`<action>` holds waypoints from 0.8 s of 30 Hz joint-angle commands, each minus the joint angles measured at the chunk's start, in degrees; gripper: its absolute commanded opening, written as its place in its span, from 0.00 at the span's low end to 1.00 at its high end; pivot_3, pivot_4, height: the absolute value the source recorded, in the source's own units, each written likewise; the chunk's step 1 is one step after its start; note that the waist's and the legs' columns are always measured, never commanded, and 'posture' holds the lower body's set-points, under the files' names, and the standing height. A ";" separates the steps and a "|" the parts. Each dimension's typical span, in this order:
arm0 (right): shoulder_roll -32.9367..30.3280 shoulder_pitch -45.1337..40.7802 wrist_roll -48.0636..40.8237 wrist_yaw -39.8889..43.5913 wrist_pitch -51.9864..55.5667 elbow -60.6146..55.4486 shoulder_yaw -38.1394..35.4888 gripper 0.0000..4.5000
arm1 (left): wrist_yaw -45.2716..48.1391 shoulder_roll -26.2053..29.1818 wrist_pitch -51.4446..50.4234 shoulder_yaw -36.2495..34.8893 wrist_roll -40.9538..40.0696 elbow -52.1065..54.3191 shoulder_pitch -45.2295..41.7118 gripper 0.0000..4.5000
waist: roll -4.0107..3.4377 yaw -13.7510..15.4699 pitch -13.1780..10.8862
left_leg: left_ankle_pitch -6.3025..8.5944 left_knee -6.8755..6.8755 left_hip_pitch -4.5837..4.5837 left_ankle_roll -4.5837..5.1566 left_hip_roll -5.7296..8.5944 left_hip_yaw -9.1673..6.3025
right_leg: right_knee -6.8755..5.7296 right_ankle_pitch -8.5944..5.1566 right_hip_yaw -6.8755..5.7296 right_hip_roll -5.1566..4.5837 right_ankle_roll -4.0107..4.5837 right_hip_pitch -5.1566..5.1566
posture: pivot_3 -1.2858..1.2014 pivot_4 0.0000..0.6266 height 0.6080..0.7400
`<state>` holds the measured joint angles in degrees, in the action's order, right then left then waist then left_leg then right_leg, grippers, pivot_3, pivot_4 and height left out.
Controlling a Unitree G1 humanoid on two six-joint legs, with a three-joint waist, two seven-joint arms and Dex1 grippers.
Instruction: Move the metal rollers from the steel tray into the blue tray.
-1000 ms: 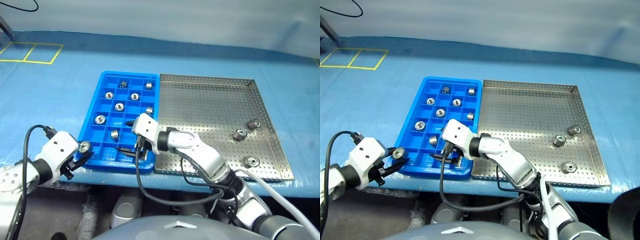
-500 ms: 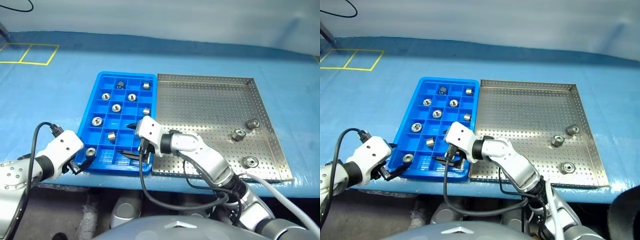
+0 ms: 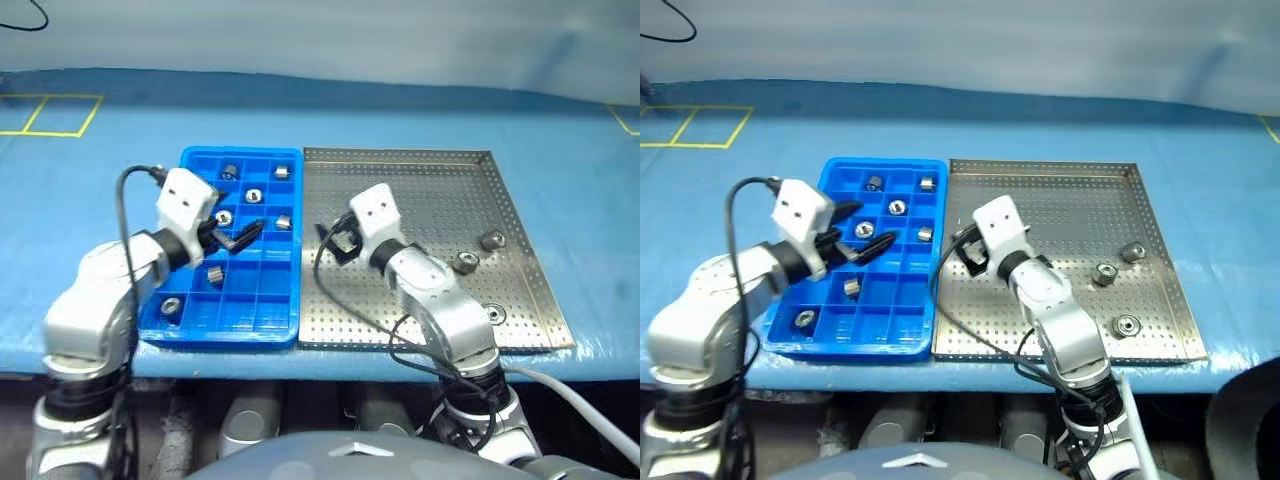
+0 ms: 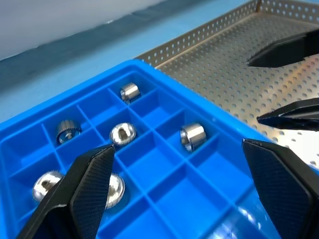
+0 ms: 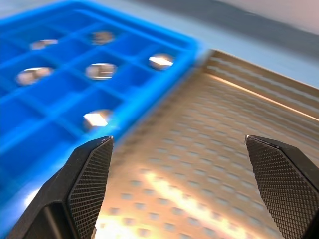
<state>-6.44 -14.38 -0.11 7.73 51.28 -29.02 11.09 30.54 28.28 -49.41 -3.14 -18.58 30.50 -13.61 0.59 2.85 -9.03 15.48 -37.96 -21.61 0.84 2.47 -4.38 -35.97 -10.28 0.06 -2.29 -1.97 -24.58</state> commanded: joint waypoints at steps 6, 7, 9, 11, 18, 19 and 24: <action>4.63 0.96 9.67 -14.17 13.65 -10.05 -9.71 1.00 | 4.82 -3.75 12.14 11.55 0.46 -4.33 -1.60 1.00 | -0.06 -4.77 0.01 | 0.01 0.15 -0.01 0.00 -0.13 0.12 | -0.02 -0.05 0.15 -0.19 0.13 -0.15 | 0.47 0.24 1.00; 4.83 1.07 10.00 -14.44 14.95 -10.61 -10.01 1.00 | 5.74 -3.56 13.82 12.55 0.82 -4.88 -1.51 1.00 | -0.09 -5.16 0.01 | 0.01 0.17 -0.01 0.01 -0.15 0.14 | -0.04 -0.06 0.21 -0.18 0.15 -0.17 | 0.47 0.24 1.00; 6.28 1.42 8.99 -13.73 19.88 -12.30 -12.55 1.00 | 8.36 -3.83 16.69 14.67 0.53 -6.36 -1.25 1.00 | -0.13 -5.73 0.02 | 0.02 0.15 0.00 0.03 -0.15 0.19 | -0.09 -0.06 0.26 -0.18 0.15 -0.18 | 0.46 0.24 1.00; 7.12 1.40 8.10 -12.88 23.45 -13.07 -14.66 1.00 | 9.41 -3.86 19.45 15.96 1.42 -7.80 -1.15 1.00 | -0.14 -6.11 0.03 | 0.13 0.10 0.01 0.25 -0.14 0.19 | -0.09 -0.05 0.27 -0.16 0.13 -0.13 | 0.46 0.24 1.00; 7.32 1.82 6.10 -10.78 23.95 -10.83 -19.77 1.00 | 8.96 -7.90 29.22 17.66 3.54 -13.84 1.49 1.00 | -0.16 -6.86 0.03 | 0.16 -0.06 0.05 0.65 -0.03 0.51 | -0.02 0.14 0.44 0.02 -0.20 -0.06 | 0.46 0.24 1.00; 7.19 1.97 5.91 -10.58 23.52 -10.33 -19.83 1.00 | 9.09 -8.08 30.39 18.02 4.11 -14.34 1.91 1.00 | -0.16 -6.94 0.03 | 0.16 -0.06 0.05 0.67 -0.04 0.55 | -0.02 0.15 0.47 0.02 -0.21 -0.06 | 0.46 0.24 1.00; 6.41 1.80 4.40 -9.05 21.25 -6.83 -19.16 1.00 | 8.76 -8.77 29.53 19.04 4.58 -14.08 4.29 1.00 | -0.18 -7.30 0.03 | 0.15 -0.06 0.07 0.68 -0.07 0.62 | -0.05 0.16 0.53 0.03 -0.22 -0.09 | 0.46 0.24 1.00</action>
<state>0.38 -12.18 5.08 -1.60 74.23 -35.65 -8.39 39.26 19.78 -20.49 15.42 -14.11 15.37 -9.44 0.41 -4.45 -8.99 15.64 -38.02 -21.54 1.53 2.40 -3.75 -36.02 -10.12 0.60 -2.26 -2.20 -24.67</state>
